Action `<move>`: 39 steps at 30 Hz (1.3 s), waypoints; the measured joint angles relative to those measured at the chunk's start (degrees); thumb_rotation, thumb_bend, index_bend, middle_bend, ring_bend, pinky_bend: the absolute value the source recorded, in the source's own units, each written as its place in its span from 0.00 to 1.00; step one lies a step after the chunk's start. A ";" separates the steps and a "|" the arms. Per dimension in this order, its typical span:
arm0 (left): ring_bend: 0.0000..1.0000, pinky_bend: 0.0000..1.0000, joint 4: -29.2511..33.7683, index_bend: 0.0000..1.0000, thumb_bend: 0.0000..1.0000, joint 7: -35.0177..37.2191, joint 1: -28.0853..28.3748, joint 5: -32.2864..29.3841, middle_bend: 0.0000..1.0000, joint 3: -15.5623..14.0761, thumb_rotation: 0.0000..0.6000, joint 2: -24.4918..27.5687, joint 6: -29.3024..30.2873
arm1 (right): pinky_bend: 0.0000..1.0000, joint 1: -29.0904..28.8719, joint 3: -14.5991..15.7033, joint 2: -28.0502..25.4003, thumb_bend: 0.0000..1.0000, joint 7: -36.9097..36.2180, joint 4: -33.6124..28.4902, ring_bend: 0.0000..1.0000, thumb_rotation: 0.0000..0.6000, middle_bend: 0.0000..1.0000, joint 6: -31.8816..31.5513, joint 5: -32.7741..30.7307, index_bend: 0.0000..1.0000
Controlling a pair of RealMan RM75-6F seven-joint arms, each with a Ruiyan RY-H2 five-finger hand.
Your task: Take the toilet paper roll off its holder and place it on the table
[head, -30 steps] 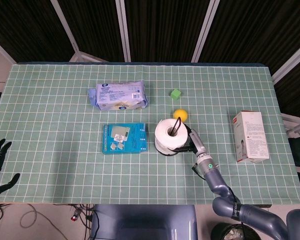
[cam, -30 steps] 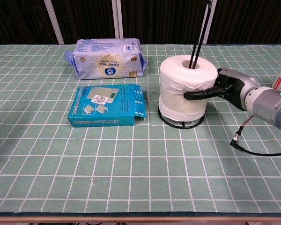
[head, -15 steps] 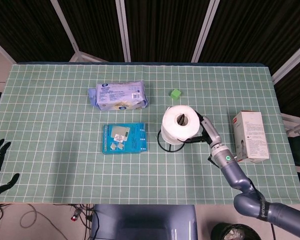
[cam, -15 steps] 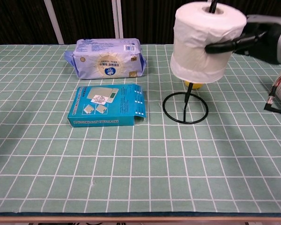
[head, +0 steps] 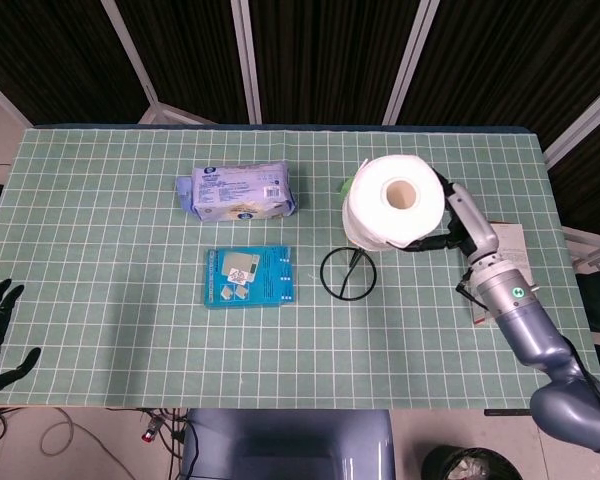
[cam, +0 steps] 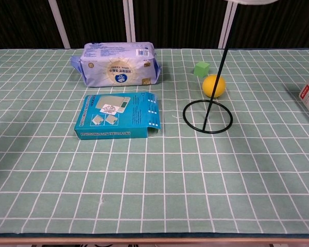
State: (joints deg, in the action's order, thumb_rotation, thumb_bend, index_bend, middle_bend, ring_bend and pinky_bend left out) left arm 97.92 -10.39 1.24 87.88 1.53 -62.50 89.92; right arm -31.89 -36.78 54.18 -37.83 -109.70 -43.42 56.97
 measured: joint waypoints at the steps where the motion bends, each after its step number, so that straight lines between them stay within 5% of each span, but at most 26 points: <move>1: 0.00 0.00 0.01 0.06 0.22 0.04 -0.04 -0.01 0.00 0.01 1.00 0.03 0.07 | 0.10 0.16 -0.63 -1.07 0.00 -0.30 -0.32 0.42 1.00 0.38 0.07 -0.42 0.45; 8: 0.00 0.00 0.04 0.06 0.22 -0.08 -0.01 -0.14 0.00 0.03 1.00 0.02 -0.10 | 0.10 1.36 -2.97 -8.03 0.00 -1.04 0.60 0.42 1.00 0.38 0.64 -4.06 0.45; 17: 0.00 0.00 0.15 0.06 0.22 0.12 -0.32 -0.29 0.00 0.25 1.00 0.20 0.60 | 0.10 5.50 0.59 -9.45 0.00 -3.35 3.52 0.42 1.00 0.38 1.89 1.79 0.45; 30: 0.00 0.00 0.23 0.06 0.22 -0.17 -0.16 -0.28 0.00 0.17 1.00 0.10 0.08 | 0.10 15.47 16.70 -5.24 0.00 -15.86 9.30 0.42 1.00 0.38 -4.42 26.67 0.45; 39: 0.00 0.00 0.07 0.06 0.22 0.59 -0.23 -0.46 0.00 0.37 1.00 0.34 0.23 | 0.10 17.62 27.67 4.58 0.00 -21.47 12.37 0.42 1.00 0.38 -9.32 35.30 0.45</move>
State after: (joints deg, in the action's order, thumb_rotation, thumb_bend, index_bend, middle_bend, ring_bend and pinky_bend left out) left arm 98.00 -9.79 1.02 87.42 1.89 -62.17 90.15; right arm -14.26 -9.11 58.76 -59.30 -97.33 -52.74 92.28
